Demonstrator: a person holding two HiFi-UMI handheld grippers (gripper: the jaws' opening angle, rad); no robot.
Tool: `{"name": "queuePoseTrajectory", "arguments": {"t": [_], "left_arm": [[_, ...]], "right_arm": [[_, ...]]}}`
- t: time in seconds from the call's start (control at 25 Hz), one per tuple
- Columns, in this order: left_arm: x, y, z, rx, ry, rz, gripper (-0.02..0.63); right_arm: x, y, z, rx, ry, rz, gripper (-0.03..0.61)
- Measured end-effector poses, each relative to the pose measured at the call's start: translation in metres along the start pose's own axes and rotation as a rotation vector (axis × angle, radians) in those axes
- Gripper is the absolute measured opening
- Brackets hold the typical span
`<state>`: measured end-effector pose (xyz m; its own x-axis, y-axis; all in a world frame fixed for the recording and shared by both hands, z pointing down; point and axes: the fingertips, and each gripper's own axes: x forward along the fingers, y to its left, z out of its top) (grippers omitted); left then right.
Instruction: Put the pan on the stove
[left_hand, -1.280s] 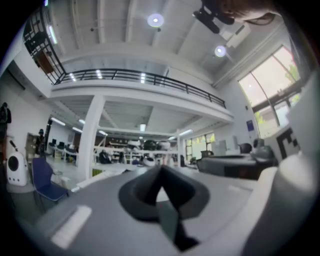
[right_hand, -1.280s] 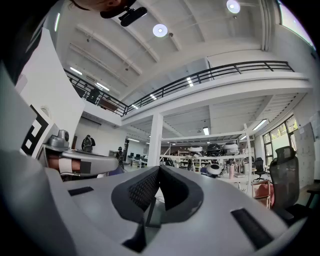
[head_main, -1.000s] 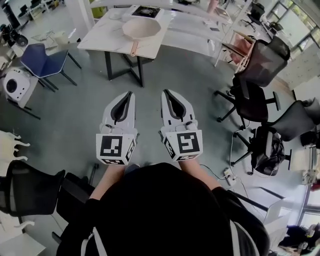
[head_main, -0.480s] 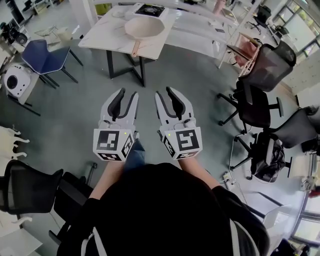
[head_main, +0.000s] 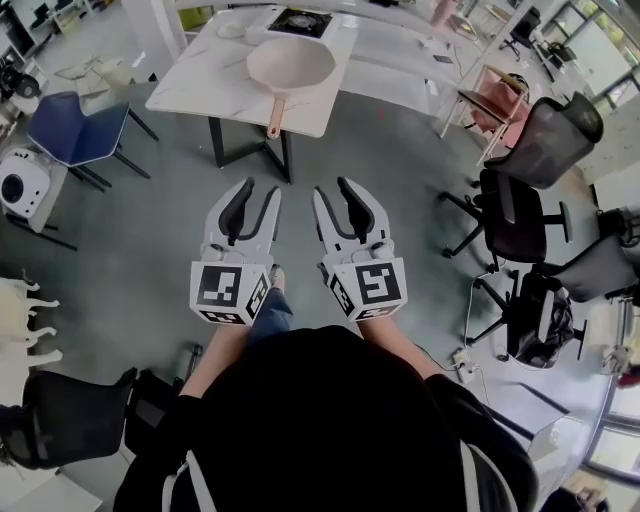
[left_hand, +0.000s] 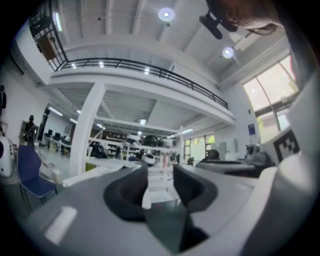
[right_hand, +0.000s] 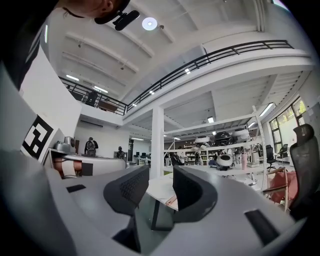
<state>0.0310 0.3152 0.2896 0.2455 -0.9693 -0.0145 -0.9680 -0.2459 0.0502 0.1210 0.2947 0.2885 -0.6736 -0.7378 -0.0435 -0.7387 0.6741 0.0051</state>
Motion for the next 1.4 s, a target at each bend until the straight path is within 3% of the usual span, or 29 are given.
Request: {"name": "queuePoseTrajectory", "arguments": {"t": [0.64,1.2,1.4], "left_arm": [[0.124,0.11,-0.024,-0.049,0.054,-0.122,0.149],[0.173,0.142,-0.051,-0.102,0.108,-0.177,0.149],[0.196,0.153,-0.056,-0.112,0.089,-0.176,0.149]], "right_arm": [[0.159,-0.033,-0.042,0.034,0.083,-0.088,0.123],[0.205,-0.05,-0.065,0.056,0.138,-0.128,0.123],[0.223,-0.062,-0.071,0.044,0.132,-0.117,0.123]]}}
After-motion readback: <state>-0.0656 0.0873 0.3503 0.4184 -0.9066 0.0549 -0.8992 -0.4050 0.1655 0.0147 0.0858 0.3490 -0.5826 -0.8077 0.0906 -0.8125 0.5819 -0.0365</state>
